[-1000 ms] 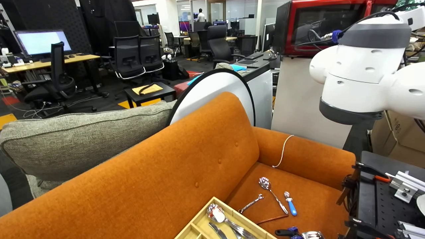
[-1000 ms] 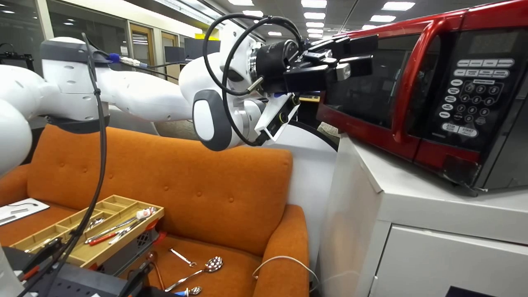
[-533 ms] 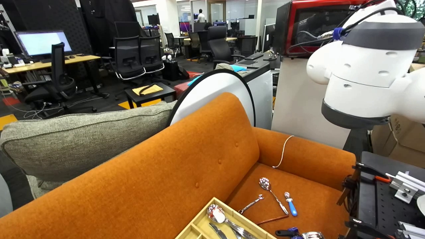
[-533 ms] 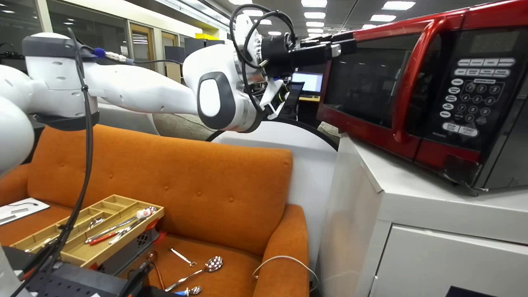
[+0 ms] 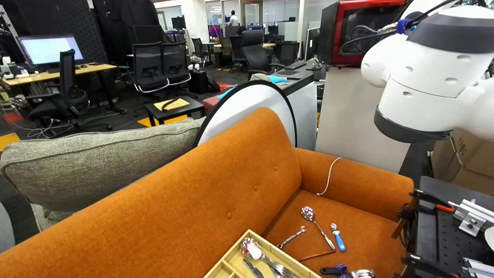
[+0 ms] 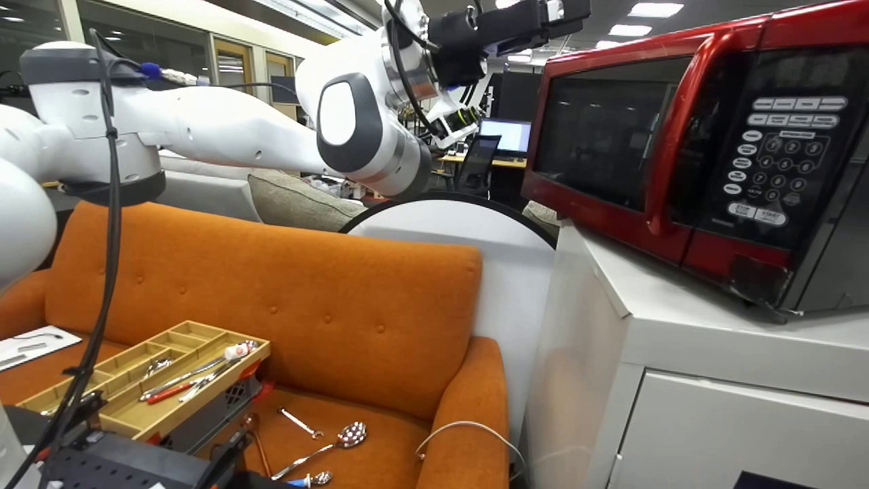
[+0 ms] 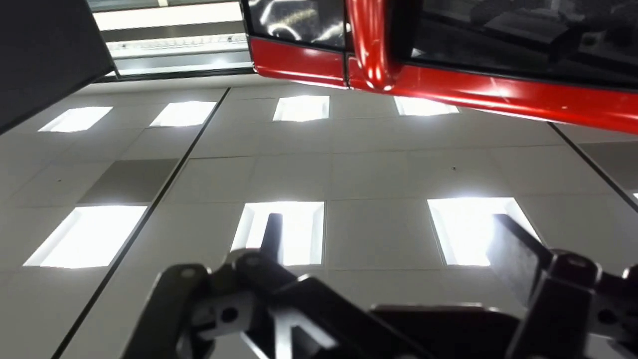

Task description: Open the door of the red microwave

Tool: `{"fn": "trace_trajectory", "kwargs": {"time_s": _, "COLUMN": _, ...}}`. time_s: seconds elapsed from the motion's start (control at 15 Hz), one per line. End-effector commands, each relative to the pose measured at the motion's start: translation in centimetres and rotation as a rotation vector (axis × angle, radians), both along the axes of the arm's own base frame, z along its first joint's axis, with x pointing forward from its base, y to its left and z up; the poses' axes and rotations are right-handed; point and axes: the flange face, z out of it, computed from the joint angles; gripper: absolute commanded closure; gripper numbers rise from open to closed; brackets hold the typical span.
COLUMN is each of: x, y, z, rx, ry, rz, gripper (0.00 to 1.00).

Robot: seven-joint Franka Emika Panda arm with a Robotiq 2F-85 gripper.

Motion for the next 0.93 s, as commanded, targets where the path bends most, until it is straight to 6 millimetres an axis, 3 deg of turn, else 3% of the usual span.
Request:
{"fn": "trace_trajectory", "kwargs": {"time_s": 0.0, "x": -0.4, "y": -0.2, "z": 0.0, "rx": 0.006, "ry": 0.012, "rz": -0.013, "gripper": 0.0}}
{"fn": "trace_trajectory", "kwargs": {"time_s": 0.67, "x": -0.4, "y": -0.1, "z": -0.2, "rx": 0.008, "ry": 0.006, "rz": -0.011, "gripper": 0.0}}
{"fn": "trace_trajectory", "kwargs": {"time_s": 0.87, "x": 0.2, "y": 0.3, "z": -1.5, "rx": 0.029, "ry": 0.052, "rz": -0.001, "gripper": 0.0}}
